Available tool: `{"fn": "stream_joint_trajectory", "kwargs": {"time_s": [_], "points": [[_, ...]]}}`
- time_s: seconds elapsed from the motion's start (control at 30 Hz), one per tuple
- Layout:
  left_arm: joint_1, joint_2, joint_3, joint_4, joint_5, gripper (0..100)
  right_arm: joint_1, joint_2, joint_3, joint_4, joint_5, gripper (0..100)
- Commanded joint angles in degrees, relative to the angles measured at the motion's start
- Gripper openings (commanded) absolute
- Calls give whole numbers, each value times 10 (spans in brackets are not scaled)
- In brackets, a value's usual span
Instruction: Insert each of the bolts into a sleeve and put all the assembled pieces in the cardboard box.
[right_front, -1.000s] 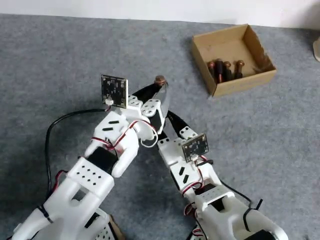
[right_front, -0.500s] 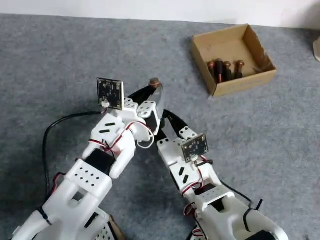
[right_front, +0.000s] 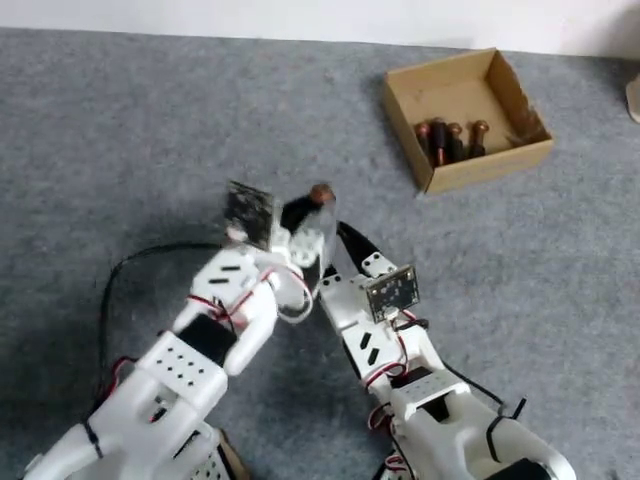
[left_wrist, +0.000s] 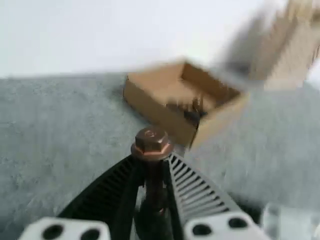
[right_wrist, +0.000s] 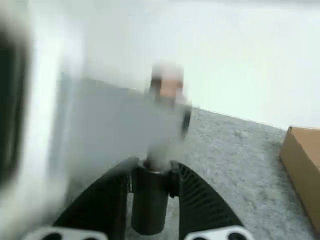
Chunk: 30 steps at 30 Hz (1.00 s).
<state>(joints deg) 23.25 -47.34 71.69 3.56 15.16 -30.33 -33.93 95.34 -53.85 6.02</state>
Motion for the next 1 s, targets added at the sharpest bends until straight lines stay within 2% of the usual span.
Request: {"fn": "stream_joint_trajectory", "kwargs": {"time_s": [0.0,0.07,0.2,0.27,0.43,0.6,0.7,0.97], "points": [[-12,-7,35,-4,-22,11,17,-14,49,-3,0,5],[-12,-8,55,-4,-22,56,17,-14,49,-3,0,5],[-12,-9,81,-5,-15,259,17,-14,49,-3,0,5],[-15,-9,98,-5,12,362,18,-13,49,-2,0,5],[-32,-9,118,-3,33,531,19,-13,49,0,0,5],[-58,-9,117,-3,34,549,22,-12,50,0,0,5],[-73,-8,117,-3,34,549,54,-12,49,22,4,5],[-84,-6,117,-3,32,549,189,-13,-95,293,0,5]]}}
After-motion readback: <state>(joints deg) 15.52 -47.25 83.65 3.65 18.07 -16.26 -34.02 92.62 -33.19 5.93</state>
